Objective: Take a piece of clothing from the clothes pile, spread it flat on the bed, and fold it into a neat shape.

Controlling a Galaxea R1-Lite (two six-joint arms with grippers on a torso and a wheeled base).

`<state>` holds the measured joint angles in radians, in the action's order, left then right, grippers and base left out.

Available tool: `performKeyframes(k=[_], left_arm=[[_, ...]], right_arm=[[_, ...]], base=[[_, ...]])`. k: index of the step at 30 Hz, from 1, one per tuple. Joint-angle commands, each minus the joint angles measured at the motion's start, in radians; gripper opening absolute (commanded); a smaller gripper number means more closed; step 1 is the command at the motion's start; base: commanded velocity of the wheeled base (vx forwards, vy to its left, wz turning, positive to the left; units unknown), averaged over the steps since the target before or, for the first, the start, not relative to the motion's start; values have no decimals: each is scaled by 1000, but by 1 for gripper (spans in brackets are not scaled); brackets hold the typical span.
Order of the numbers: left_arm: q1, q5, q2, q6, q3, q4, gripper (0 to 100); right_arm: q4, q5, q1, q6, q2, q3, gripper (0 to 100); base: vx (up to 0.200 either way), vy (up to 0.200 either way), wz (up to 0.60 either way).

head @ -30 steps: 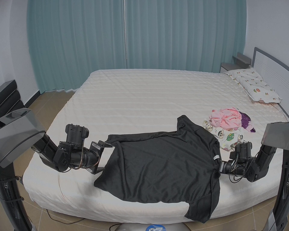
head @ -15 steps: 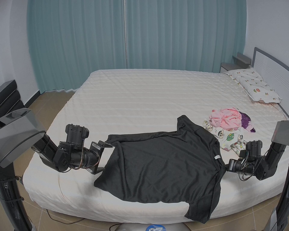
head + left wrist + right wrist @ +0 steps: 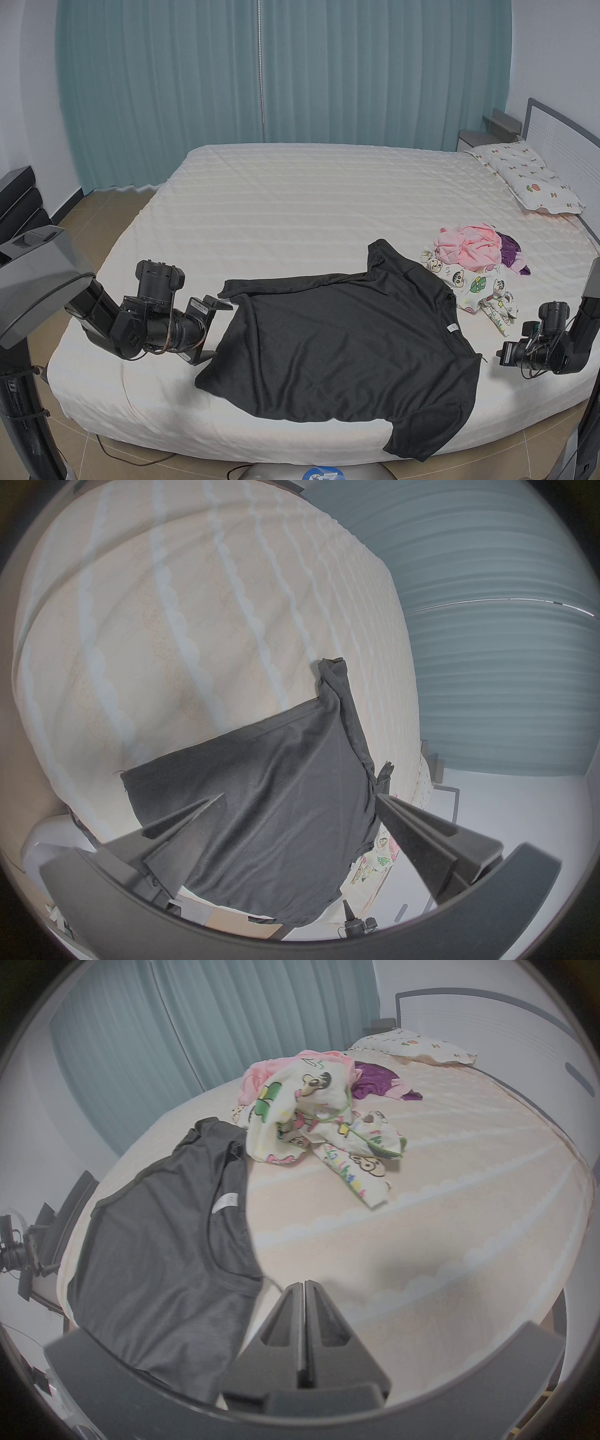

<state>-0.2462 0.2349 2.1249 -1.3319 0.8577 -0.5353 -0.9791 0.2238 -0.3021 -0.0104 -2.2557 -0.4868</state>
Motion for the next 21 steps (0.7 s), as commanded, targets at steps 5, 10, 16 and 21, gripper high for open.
performKeyframes(k=[5, 10, 16, 21], left_arm=[[-15, -2, -16, 82, -51, 3, 100], [-16, -3, -22, 146, -65, 28, 100], [-21, -42, -13, 257, -69, 113, 100], [-50, -158, 36, 401, -95, 112, 100]], right_arm=[[-47, 6, -14, -11, -50, 10, 0], [-49, 26, 9, -82, 2, 43, 100], [-49, 37, 49, -184, 44, 66, 100], [-49, 37, 75, -206, 73, 82, 100]], base=[[0, 0, 0], [0, 0, 0], [0, 0, 0], [0, 0, 0]])
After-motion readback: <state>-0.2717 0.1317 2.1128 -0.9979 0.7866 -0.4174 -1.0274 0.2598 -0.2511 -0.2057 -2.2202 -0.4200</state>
